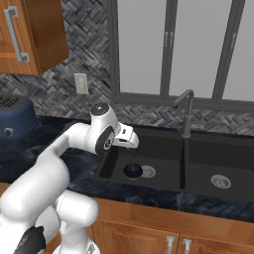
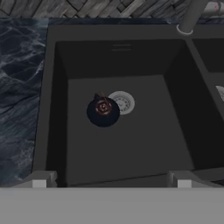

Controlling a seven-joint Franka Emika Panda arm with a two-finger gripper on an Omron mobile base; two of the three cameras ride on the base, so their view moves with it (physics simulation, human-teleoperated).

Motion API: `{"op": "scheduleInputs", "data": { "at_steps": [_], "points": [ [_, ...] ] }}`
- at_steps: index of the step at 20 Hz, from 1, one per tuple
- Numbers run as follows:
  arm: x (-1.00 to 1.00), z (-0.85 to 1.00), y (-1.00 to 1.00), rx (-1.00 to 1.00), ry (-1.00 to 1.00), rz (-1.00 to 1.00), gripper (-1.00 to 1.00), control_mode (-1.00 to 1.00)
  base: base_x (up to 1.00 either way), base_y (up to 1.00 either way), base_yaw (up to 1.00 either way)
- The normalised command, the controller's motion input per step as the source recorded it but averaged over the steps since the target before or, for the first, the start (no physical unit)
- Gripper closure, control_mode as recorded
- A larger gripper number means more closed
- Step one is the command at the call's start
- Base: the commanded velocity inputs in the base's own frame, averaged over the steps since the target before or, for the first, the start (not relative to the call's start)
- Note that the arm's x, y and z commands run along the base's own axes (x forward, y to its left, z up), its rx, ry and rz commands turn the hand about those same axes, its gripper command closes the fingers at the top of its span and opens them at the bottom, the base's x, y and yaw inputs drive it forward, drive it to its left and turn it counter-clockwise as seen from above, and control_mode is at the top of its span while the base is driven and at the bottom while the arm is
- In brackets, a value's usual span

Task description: Place the teapot in the left basin and the bowl in the right basin of the sink.

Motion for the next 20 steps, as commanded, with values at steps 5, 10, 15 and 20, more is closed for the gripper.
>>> {"op": "scheduleInputs", "data": {
  "at_steps": [5, 10, 15, 20],
  "points": [
    [-0.24, 0.10, 0.09, -0.07, 0.00, -0.03, -1.00, -1.00, 0.00, 0.00, 0.00],
    [-0.18, 0.12, 0.11, -0.01, 0.00, 0.00, -1.00, -1.00, 0.00, 0.00, 0.00],
    [-0.18, 0.17, 0.08, 0.00, 0.02, 0.00, -1.00, -1.00, 0.00, 0.00, 0.00],
    [-0.17, 0.19, 0.08, 0.00, 0.00, 0.00, -1.00, -1.00, 0.00, 0.00, 0.00]
  ]
}}
